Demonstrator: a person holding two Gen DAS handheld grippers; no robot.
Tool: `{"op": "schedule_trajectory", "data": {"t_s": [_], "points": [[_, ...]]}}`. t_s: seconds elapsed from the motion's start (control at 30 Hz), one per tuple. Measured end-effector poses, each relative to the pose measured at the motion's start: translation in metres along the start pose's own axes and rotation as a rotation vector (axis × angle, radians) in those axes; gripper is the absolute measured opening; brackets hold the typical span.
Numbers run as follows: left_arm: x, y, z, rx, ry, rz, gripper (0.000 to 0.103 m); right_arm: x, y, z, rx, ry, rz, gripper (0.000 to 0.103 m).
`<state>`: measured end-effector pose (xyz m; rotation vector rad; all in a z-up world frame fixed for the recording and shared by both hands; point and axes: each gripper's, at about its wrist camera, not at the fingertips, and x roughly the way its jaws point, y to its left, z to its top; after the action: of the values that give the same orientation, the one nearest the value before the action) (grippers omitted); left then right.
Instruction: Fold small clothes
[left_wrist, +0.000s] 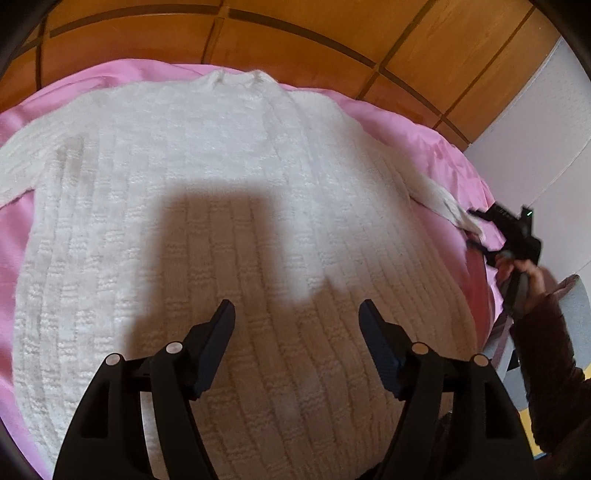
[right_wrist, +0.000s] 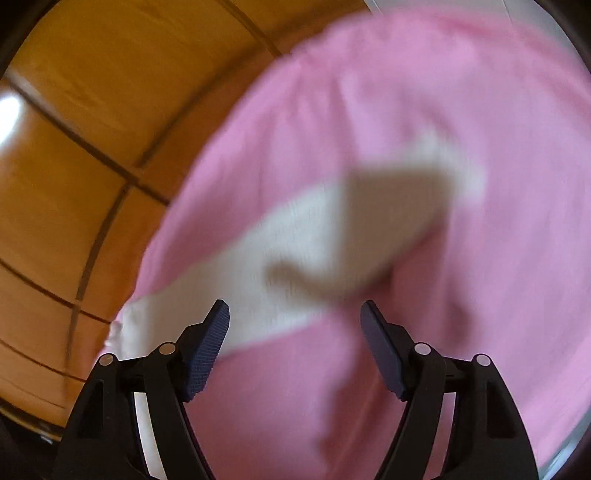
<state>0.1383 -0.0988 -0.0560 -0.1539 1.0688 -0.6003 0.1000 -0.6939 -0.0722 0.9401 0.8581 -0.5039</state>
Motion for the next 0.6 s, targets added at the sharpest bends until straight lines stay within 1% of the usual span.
{"op": "schedule_trajectory", "data": {"t_s": [0.07, 0.1, 0.13, 0.17, 0.2, 0.23, 0.27, 0.3, 0.33, 0.37, 0.4, 0.43, 0.5, 0.57, 0.6], "points": [[-0.004, 0.006, -0.001, -0.016, -0.012, 0.022, 0.070, 0.008, 0.001, -0.001, 0.017, -0.039, -0.015, 0.072], [-0.006, 0.011, -0.002, -0.034, -0.018, 0.029, 0.070, 0.011, 0.005, 0.004, 0.008, -0.065, -0.031, 0.069], [-0.008, 0.015, -0.002, -0.052, -0.023, 0.032, 0.070, 0.017, 0.010, 0.012, -0.001, -0.075, -0.055, 0.056], [-0.009, 0.019, -0.002, -0.073, -0.031, 0.036, 0.071, 0.022, 0.014, 0.020, -0.005, -0.081, -0.085, 0.045], [-0.011, 0.024, -0.002, -0.090, -0.041, 0.042, 0.071, 0.025, 0.017, 0.026, -0.013, -0.082, -0.100, 0.017], [-0.012, 0.029, -0.002, -0.109, -0.056, 0.060, 0.072, 0.026, 0.019, 0.032, -0.027, -0.089, -0.121, 0.005], [-0.013, 0.033, -0.002, -0.124, -0.062, 0.078, 0.072, 0.025, 0.023, 0.039, -0.048, -0.109, -0.142, 0.005], [-0.013, 0.039, -0.003, -0.150, -0.062, 0.099, 0.072, 0.016, 0.028, 0.045, -0.095, -0.154, -0.183, 0.005], [-0.012, 0.043, -0.003, -0.163, -0.059, 0.105, 0.072, 0.011, 0.032, 0.052, -0.143, -0.204, -0.242, 0.005], [-0.011, 0.047, -0.005, -0.175, -0.052, 0.115, 0.072, 0.009, 0.031, 0.057, -0.173, -0.233, -0.305, 0.005], [-0.008, 0.050, -0.006, -0.179, -0.042, 0.133, 0.072, 0.013, 0.028, 0.067, -0.187, -0.250, -0.383, 0.004], [-0.006, 0.052, -0.008, -0.180, -0.035, 0.151, 0.072, 0.017, 0.023, 0.076, -0.177, -0.243, -0.419, 0.004], [-0.006, 0.053, -0.011, -0.181, -0.041, 0.151, 0.072, 0.024, 0.016, 0.086, -0.154, -0.192, -0.383, 0.004], [-0.008, 0.052, -0.012, -0.176, -0.047, 0.152, 0.073, 0.019, 0.021, 0.085, -0.182, -0.188, -0.355, 0.005], [-0.010, 0.052, -0.013, -0.180, -0.052, 0.148, 0.074, 0.015, 0.026, 0.082, -0.204, -0.180, -0.315, 0.015]]}}
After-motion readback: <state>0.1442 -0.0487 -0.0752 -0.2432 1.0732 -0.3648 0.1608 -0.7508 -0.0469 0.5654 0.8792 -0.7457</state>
